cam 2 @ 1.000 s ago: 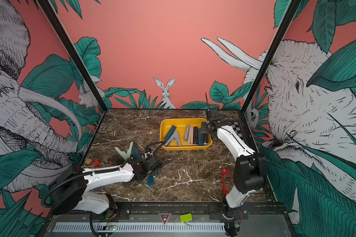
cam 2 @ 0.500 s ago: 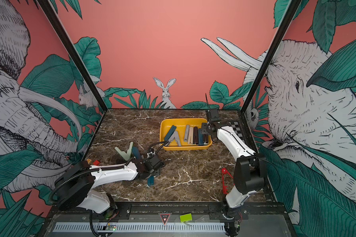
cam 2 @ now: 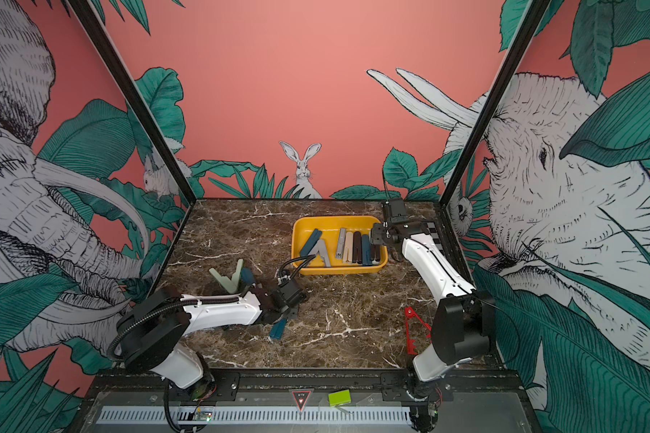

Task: Put the pruning pliers into the storage box
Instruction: Pick up the pruning pliers from the center of the board.

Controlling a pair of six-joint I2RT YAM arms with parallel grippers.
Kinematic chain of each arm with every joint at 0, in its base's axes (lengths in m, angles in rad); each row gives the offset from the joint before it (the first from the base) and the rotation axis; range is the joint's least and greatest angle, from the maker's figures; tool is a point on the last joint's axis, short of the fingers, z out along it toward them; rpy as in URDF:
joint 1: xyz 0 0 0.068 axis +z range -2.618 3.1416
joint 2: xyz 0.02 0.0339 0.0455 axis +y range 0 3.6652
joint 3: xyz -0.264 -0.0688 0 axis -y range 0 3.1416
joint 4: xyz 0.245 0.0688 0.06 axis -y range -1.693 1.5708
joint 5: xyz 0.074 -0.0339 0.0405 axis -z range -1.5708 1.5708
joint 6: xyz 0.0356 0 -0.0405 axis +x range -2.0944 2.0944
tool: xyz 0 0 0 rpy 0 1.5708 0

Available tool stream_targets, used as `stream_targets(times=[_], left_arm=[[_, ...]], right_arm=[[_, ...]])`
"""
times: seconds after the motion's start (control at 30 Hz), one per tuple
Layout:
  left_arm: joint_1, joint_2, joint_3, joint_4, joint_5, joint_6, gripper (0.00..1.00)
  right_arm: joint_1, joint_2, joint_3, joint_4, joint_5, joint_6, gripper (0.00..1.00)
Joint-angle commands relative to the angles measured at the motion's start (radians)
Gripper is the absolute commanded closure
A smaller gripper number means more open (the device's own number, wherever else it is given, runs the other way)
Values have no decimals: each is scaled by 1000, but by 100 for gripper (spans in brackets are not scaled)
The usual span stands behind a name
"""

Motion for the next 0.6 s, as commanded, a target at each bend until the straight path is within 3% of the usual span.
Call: stream_targets(times=[0.0,0.2,0.5,0.57], left_arm=[[12,19,32,25,17,23,61],[38,75,92,36,48,95,77],[78,213,305,45,66,228,76],[80,252,353,21,66,255,72]], right_arm=[[-10,-42,-28,-6,13,-11,34],[-17,-78,-44,-10,19,-13,33],[-30,-110,-72,-18,21,-11,33],[-34,-119,-76,-21,21,-13,33]])
